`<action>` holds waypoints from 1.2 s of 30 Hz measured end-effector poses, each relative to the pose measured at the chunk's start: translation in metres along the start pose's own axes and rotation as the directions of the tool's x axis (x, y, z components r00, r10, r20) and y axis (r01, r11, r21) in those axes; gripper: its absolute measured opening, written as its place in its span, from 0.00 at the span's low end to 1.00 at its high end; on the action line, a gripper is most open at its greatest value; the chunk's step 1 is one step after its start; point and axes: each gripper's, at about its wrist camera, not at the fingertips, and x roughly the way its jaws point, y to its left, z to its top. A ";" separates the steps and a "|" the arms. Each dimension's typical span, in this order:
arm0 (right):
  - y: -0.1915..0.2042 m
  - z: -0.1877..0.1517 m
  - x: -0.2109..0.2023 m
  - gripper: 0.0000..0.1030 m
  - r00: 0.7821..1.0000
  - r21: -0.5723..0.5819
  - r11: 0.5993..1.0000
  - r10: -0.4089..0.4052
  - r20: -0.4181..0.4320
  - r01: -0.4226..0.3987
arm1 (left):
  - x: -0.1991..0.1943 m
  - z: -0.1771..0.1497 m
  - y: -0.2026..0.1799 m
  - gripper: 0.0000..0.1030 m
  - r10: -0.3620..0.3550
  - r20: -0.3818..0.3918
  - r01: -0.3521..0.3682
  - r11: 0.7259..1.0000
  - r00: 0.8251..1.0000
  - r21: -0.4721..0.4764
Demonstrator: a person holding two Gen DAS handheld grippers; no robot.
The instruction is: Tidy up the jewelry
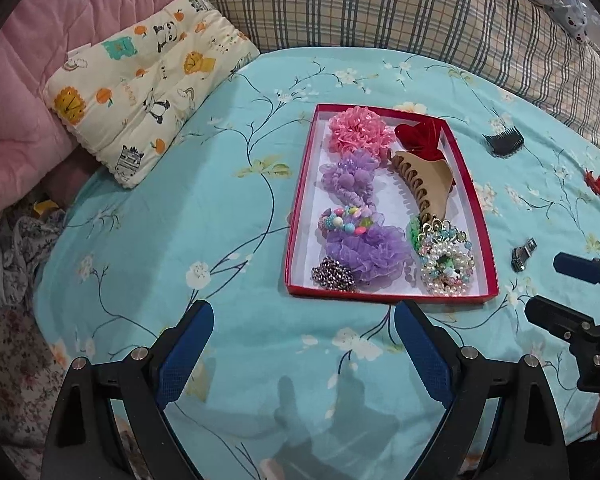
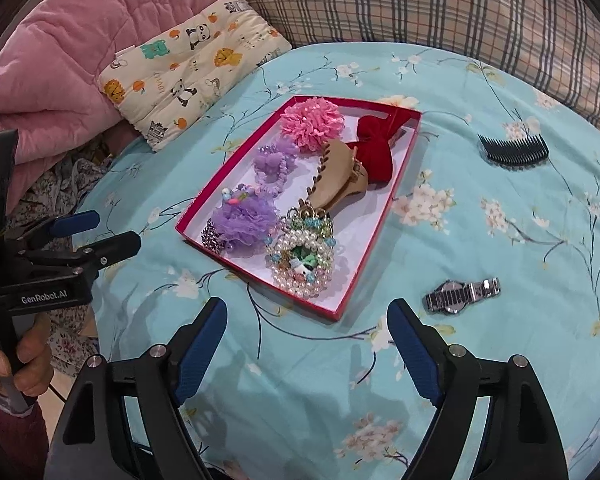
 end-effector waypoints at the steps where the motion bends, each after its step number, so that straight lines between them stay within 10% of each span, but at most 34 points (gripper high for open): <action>1: 0.000 0.002 0.000 0.83 1.000 -0.004 1.000 -0.005 -0.001 0.005 | 0.001 0.002 -0.001 0.90 0.003 0.003 -0.003 1.000 1.000 0.003; 36: -0.015 0.032 0.046 0.84 0.998 0.029 0.999 -0.045 -0.040 0.046 | 0.057 0.031 -0.007 0.90 -0.008 -0.024 0.007 1.000 1.000 -0.007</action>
